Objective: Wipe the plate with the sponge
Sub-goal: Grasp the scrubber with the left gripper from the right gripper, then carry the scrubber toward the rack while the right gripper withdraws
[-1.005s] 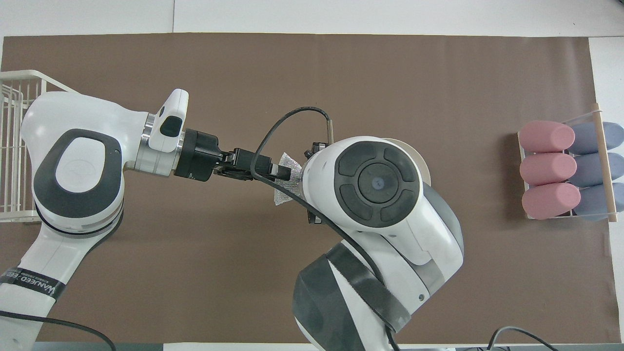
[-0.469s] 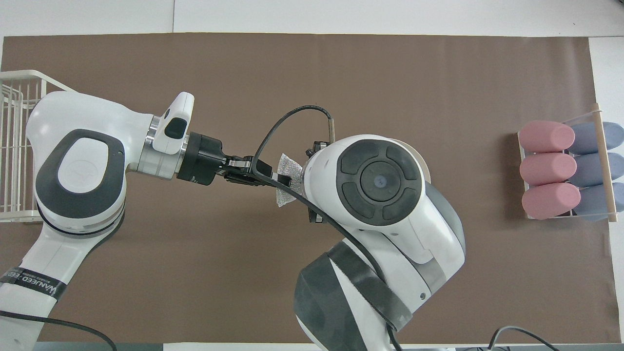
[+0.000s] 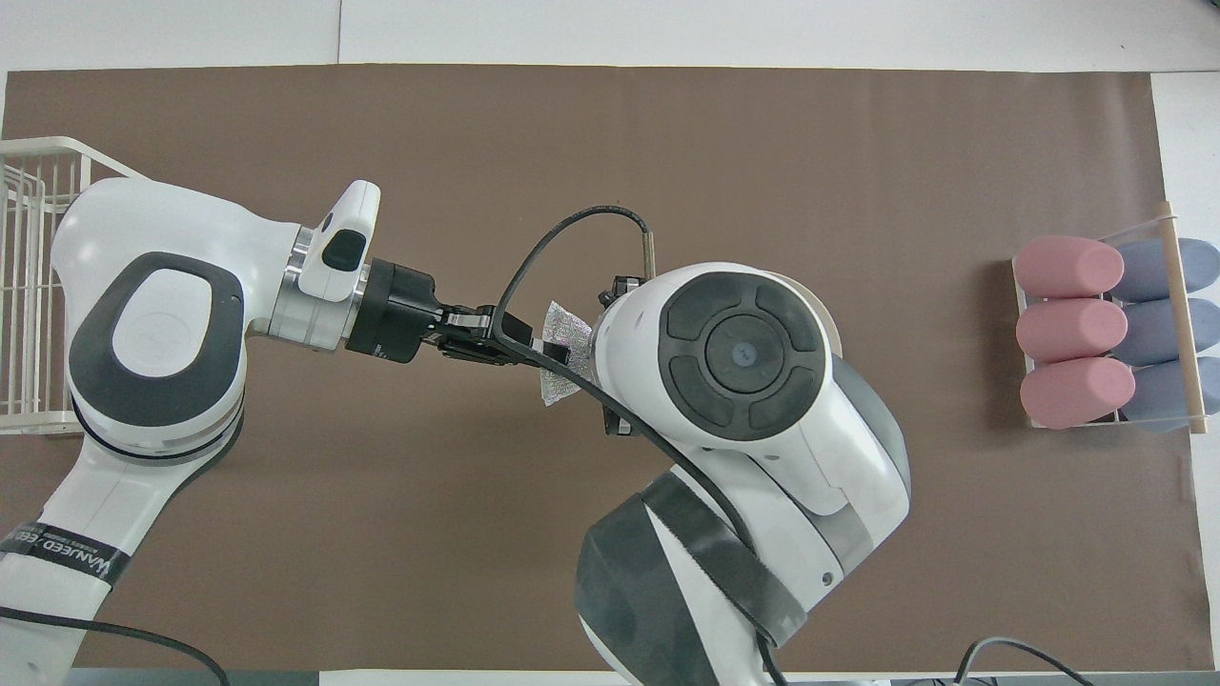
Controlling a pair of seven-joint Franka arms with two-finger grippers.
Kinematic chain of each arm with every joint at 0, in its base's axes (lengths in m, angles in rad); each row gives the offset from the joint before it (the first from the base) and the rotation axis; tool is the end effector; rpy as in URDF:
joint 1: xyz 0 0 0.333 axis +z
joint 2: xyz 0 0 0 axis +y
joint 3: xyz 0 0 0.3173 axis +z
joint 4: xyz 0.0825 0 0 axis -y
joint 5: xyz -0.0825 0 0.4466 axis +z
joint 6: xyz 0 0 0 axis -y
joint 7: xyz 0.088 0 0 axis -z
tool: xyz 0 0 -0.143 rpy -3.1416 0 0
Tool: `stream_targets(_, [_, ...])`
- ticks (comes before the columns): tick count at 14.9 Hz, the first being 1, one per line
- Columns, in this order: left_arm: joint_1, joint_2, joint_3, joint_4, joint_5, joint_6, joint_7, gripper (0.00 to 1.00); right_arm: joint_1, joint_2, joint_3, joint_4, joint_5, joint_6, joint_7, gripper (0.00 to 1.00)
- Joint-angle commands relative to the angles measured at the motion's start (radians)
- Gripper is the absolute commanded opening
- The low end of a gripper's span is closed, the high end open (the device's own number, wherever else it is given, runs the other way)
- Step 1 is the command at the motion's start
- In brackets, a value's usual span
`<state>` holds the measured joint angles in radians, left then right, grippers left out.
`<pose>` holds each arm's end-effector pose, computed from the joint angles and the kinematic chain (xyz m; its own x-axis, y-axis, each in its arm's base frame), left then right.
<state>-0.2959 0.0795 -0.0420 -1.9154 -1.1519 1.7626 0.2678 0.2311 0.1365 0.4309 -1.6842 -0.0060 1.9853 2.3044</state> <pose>0.5583 -0.3154 0.4420 0.9568 -0.2725 -0.1012 -0.0336 -0.4496 0.8926 0.5486 0.4126 0.4872 -0.0697 -0.9854 -0.1556 -0.9917 0.0854 -0.0965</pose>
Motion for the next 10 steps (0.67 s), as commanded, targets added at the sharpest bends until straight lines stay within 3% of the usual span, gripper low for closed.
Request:
stream_targets(1, [-0.002,0.009,0.013,0.024,0.015,-0.038,-0.019,0.00,-0.024,-0.028,0.002,-0.012,-0.017,-0.014,0.013,0.51])
stream_targets(2, [0.000,0.009,0.013,0.024,0.015,-0.040,-0.019,0.00,-0.035,-0.041,0.000,-0.012,-0.017,-0.014,0.015,1.00])
stream_targets(6, [0.004,0.009,0.013,0.024,0.015,-0.052,-0.019,0.00,-0.072,-0.090,0.002,-0.012,-0.014,-0.046,0.009,1.00])
stream_targets(10, [0.008,0.009,0.016,0.024,0.020,-0.060,-0.021,0.00,-0.142,-0.106,0.002,-0.025,-0.012,-0.121,-0.127,1.00])
